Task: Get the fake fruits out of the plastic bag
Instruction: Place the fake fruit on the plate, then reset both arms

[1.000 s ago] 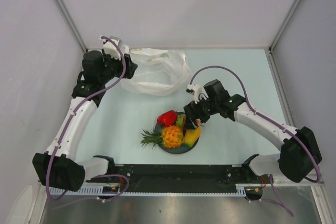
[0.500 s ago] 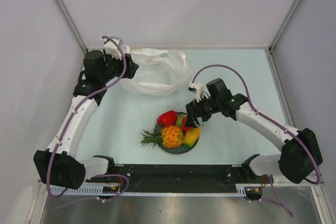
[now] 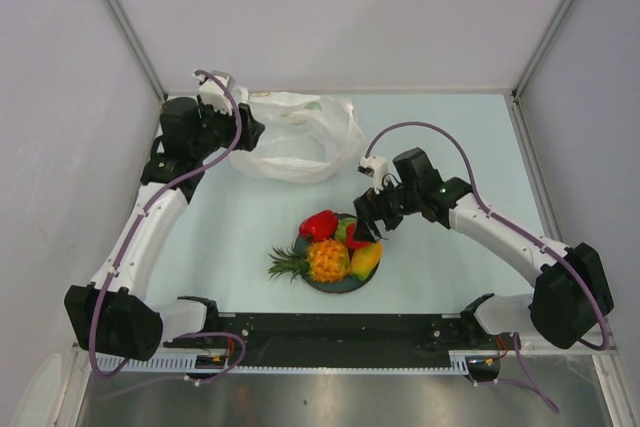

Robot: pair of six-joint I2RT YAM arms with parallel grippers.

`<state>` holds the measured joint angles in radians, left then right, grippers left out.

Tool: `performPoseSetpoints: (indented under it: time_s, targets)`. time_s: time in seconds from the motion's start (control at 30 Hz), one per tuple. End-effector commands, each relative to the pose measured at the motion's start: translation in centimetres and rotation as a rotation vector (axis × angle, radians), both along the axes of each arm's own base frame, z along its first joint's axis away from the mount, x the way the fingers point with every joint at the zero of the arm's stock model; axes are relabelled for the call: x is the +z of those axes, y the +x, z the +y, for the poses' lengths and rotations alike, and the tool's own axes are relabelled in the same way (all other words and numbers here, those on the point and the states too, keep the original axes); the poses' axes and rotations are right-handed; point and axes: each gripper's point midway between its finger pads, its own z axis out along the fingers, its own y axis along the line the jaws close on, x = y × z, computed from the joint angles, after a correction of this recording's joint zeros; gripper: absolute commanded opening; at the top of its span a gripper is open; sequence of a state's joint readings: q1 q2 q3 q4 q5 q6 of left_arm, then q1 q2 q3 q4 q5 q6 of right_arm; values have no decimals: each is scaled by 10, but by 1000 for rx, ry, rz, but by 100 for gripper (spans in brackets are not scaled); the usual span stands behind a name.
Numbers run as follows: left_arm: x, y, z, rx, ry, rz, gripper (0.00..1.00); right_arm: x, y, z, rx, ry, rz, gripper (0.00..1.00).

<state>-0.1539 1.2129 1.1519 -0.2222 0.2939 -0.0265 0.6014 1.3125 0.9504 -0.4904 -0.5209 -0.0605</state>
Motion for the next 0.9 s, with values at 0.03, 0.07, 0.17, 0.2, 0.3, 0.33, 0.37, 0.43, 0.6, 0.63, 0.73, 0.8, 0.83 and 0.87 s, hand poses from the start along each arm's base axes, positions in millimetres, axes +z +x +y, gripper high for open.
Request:
performPoseSetpoints:
  time_s: [0.03, 0.07, 0.17, 0.2, 0.3, 0.33, 0.37, 0.43, 0.6, 0.63, 0.73, 0.8, 0.83, 0.87]
  targets:
    - [14, 6, 2, 0, -1, -44, 76, 54, 32, 2, -12, 115, -97, 100]
    - [23, 6, 3, 2, 1, -61, 77, 59, 31, 0, 1, 122, -94, 100]
    - [39, 7, 2, -8, 5, -92, 87, 80, 45, -12, -32, 136, -153, 100]
    - [44, 6, 2, -18, 23, -113, 91, 85, 49, -15, -46, 142, -168, 100]
    - [69, 3, 10, 4, 46, -175, 100, 95, 87, -39, -254, 104, -230, 100]
    - [77, 2, 17, 28, 52, -191, 100, 95, 101, -53, -338, 80, -241, 100]
    - [83, -1, 24, 49, 57, -204, 100, 91, 116, -66, -444, 46, -238, 100]
    - [85, -1, 48, 144, 74, -200, 100, 94, 133, -84, -563, 35, -228, 100]
    - [75, -22, 96, 352, 121, -171, 100, 95, 155, -133, -851, 60, -165, 100]
    - [59, -25, 102, 370, 134, -140, 100, 96, 156, -138, -863, 45, -181, 100]
    - [35, -39, 110, 398, 145, -92, 100, 99, 149, -145, -858, 13, -205, 100]
    - [24, -44, 108, 387, 137, -70, 100, 92, 143, -146, -846, -16, -181, 100]
    - [14, -45, 107, 381, 136, -53, 100, 87, 141, -145, -834, -25, -167, 100]
    - [10, -45, 103, 368, 119, -46, 100, 84, 139, -144, -824, -32, -152, 100]
